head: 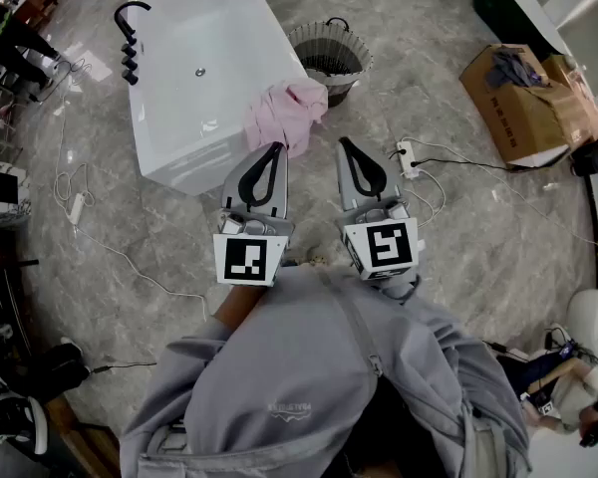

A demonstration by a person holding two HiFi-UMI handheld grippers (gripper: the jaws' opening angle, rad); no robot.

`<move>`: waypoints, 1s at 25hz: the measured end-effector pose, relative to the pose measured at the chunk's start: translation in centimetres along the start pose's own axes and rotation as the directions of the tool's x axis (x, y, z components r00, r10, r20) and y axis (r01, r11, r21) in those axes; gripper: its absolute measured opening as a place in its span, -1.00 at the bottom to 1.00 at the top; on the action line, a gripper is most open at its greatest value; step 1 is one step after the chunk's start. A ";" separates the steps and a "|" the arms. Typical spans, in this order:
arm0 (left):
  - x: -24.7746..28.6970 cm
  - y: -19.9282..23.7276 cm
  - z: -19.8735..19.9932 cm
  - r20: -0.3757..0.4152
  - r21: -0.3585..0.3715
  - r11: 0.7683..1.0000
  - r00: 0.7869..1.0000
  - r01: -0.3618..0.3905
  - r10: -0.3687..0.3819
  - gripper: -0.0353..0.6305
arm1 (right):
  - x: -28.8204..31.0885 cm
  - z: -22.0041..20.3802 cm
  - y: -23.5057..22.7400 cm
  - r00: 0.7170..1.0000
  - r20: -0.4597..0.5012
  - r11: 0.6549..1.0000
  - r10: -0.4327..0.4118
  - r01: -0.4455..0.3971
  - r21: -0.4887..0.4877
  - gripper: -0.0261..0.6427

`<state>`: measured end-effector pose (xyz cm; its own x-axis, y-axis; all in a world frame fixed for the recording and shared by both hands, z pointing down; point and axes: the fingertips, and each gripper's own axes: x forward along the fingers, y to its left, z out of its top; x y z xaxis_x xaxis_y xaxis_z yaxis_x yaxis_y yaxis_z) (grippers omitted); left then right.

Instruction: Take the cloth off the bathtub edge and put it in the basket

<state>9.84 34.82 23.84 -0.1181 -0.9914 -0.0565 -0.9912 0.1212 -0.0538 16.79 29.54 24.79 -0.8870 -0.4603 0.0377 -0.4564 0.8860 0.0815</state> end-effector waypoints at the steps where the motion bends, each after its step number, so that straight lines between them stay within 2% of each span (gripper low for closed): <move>1: 0.1 -0.1 -0.1 0.000 0.002 1.000 1.000 0.000 0.000 -0.87 | 0.0 -0.1 -0.1 1.000 0.000 1.000 0.000 0.000 0.000 -0.91; 12: 0.6 -0.5 -0.4 -0.003 0.006 1.000 1.000 -0.006 0.006 -0.87 | 0.0 -0.2 -0.6 1.000 0.018 1.000 0.018 -0.018 -0.003 -0.91; 25: 0.5 -0.5 -2.1 -0.037 0.013 0.998 0.997 -0.066 0.067 -0.87 | 0.4 -1.8 -1.5 0.997 0.012 0.997 0.074 -0.074 0.035 -0.91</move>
<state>10.12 34.12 25.91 -0.1863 -0.9822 -0.0227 -0.9803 0.1874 -0.0629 17.23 27.89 26.49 -0.9189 -0.3931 0.0321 -0.3916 0.9191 0.0440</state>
